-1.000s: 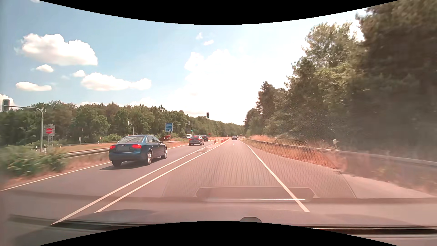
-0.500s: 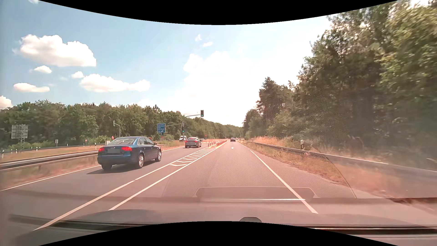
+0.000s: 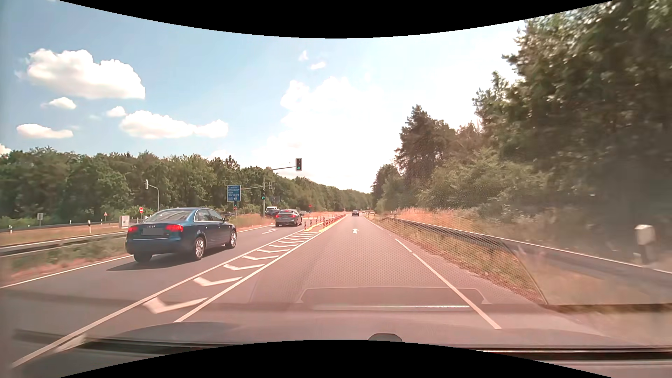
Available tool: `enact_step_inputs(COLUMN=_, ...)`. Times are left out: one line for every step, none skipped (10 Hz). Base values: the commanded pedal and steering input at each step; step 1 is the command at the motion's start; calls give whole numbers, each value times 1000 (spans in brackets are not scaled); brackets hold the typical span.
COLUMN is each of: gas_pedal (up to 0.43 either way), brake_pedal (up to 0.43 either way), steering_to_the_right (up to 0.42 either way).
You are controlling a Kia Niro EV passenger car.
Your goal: Follow the waypoints while adhering to traffic rules and regulations
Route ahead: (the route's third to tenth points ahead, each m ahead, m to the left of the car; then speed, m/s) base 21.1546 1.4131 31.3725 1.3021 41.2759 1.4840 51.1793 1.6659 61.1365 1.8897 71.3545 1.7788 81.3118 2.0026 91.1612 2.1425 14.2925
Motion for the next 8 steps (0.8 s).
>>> enact_step_inputs(gas_pedal=20, brake_pedal=0, steering_to_the_right=1)
enact_step_inputs(gas_pedal=20, brake_pedal=0, steering_to_the_right=0)
enact_step_inputs(gas_pedal=20, brake_pedal=0, steering_to_the_right=0)
enact_step_inputs(gas_pedal=20, brake_pedal=0, steering_to_the_right=-1)
enact_step_inputs(gas_pedal=20, brake_pedal=0, steering_to_the_right=-3)
enact_step_inputs(gas_pedal=20, brake_pedal=0, steering_to_the_right=-4)
enact_step_inputs(gas_pedal=20, brake_pedal=0, steering_to_the_right=-5)
enact_step_inputs(gas_pedal=28, brake_pedal=0, steering_to_the_right=-6)
